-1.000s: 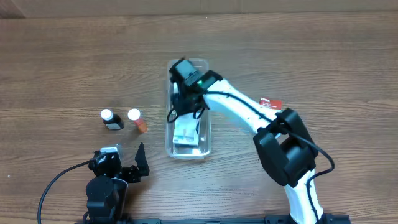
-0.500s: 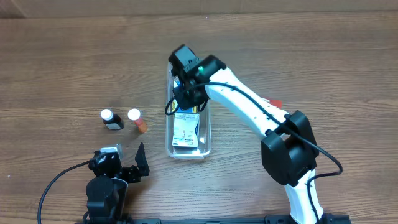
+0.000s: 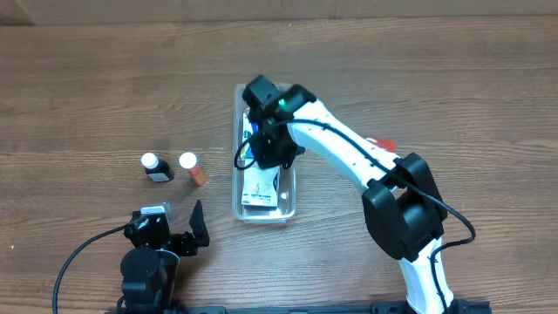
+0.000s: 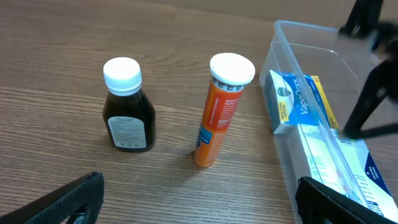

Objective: Pack container

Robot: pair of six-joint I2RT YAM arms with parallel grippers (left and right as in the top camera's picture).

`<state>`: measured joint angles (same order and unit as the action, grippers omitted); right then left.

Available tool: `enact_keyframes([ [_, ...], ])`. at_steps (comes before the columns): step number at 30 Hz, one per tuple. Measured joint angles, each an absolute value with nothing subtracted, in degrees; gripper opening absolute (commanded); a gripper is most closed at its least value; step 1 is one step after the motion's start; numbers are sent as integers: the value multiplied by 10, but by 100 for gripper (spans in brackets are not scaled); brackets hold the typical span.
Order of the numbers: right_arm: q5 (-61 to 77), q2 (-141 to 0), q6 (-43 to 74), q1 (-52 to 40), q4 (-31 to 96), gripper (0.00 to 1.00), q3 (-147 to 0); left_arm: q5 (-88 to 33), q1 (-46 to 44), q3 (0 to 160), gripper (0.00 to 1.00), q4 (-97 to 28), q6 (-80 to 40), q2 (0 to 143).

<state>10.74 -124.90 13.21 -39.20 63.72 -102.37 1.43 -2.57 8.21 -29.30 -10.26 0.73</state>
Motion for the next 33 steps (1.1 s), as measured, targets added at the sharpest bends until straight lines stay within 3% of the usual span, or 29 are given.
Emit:
enact_keyframes([
  [12, 83, -1246, 148, -391, 442, 5, -973, 14, -26, 82, 100, -293, -103, 7],
  [26, 66, -1246, 148, -391, 500, 4, -975, 14, -26, 82, 100, -293, -103, 7],
  [33, 73, -1246, 147, -392, 460, 5, -975, 14, -26, 82, 100, -293, -103, 7],
])
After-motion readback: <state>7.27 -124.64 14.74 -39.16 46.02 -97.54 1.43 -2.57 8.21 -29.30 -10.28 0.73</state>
